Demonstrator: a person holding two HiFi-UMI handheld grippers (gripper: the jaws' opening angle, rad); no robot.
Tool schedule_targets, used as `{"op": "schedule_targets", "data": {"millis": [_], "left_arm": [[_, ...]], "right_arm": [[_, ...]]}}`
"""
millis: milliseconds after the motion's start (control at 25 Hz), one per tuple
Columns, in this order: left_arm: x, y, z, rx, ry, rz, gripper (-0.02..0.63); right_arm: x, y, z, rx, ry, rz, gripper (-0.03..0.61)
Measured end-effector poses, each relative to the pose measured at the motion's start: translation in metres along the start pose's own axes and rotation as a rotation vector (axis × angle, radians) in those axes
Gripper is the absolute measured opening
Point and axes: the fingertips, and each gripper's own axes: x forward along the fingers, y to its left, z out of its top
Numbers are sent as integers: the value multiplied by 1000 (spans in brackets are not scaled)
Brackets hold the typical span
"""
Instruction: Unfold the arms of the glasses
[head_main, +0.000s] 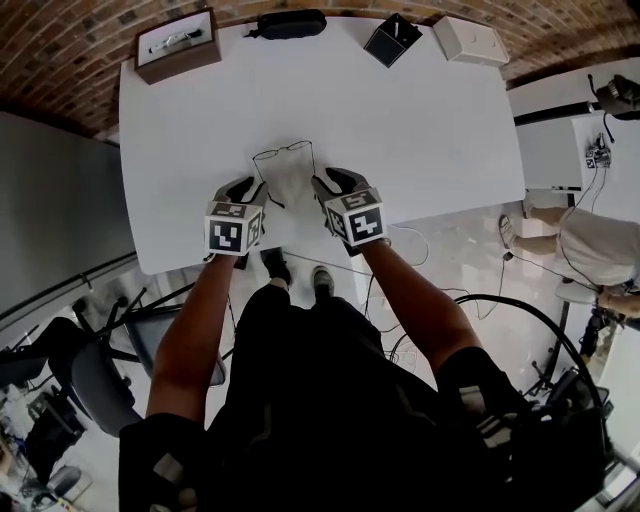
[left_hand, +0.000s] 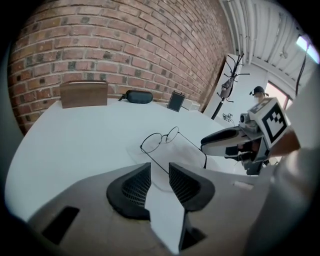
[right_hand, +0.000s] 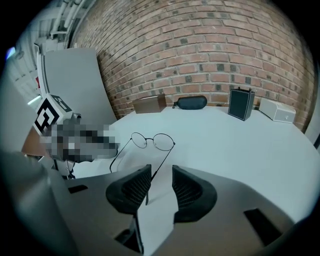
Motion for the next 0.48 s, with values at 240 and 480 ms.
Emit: {"op": "schedule_targets", "data": {"millis": [240,480], "left_arm": [[-16,-4,17,-13,-83,34,118],[-56,-19,35,-25,-229,58,118]], "right_arm": [[-9,11,11,-28,-37,31,114],[-44,6,27,-34,-120,0,114]]}}
